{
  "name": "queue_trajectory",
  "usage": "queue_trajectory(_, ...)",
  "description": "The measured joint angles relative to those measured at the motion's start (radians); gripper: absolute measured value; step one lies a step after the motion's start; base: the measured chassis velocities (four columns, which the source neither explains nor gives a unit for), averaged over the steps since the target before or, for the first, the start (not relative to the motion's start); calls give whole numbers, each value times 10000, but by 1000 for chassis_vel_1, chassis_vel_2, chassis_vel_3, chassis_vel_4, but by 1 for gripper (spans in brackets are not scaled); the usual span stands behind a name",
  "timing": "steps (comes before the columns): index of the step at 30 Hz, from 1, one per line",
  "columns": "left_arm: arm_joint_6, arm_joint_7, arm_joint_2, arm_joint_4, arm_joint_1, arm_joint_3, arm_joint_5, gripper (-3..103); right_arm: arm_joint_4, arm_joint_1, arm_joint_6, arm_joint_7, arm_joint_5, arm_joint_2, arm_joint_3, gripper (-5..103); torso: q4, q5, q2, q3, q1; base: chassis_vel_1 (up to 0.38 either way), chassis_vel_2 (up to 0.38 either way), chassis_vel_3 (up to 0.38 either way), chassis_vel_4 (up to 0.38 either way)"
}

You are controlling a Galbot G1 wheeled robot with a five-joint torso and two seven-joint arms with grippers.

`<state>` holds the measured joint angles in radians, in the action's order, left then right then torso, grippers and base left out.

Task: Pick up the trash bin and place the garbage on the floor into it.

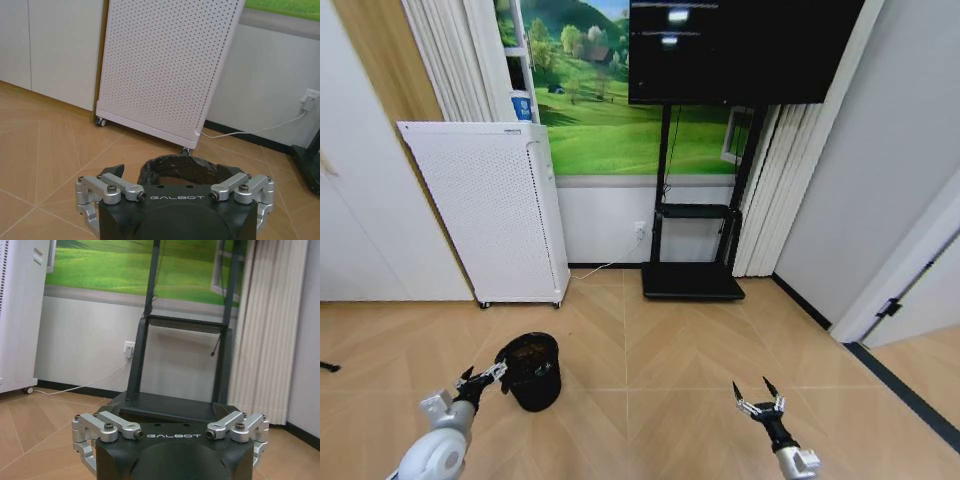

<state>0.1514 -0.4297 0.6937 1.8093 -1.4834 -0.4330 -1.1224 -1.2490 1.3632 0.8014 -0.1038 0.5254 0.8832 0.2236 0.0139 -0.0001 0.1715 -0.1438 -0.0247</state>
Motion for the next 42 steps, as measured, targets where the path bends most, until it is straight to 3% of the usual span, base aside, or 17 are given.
queue_trajectory(7, 9, 55, 119, -93, 19, 86, 104, 100, 50, 76, -1, 3, -3, -1, 52, 100, 11, -1, 0, -3, -2, 145, -271, -200, 220)
queue_trajectory(9, 9, 56, 157, -135, 30, 123, 137, 100, 64, 72, -1, 13, -5, 10, 53, 100, -6, 6, 0, -1, 0, 231, -160, -140, 210)
queue_trajectory(16, 10, 54, 187, -206, 80, 169, 149, 100, 101, 32, -1, 18, -24, 41, 7, 100, -1, 2, -1, -1, -1, 237, -105, -199, 150)
queue_trajectory(32, 10, 79, 335, -314, 75, 225, 271, 100, 225, -28, 0, -51, -36, 58, -85, 100, -1, 1, -3, -4, -6, 5, -31, -11, 27)
queue_trajectory(42, 16, 81, 366, -227, -43, 192, 362, 100, 118, 100, 3, -278, -238, 56, 45, 100, 1, 0, -2, -1, -3, 105, -213, -113, 194)
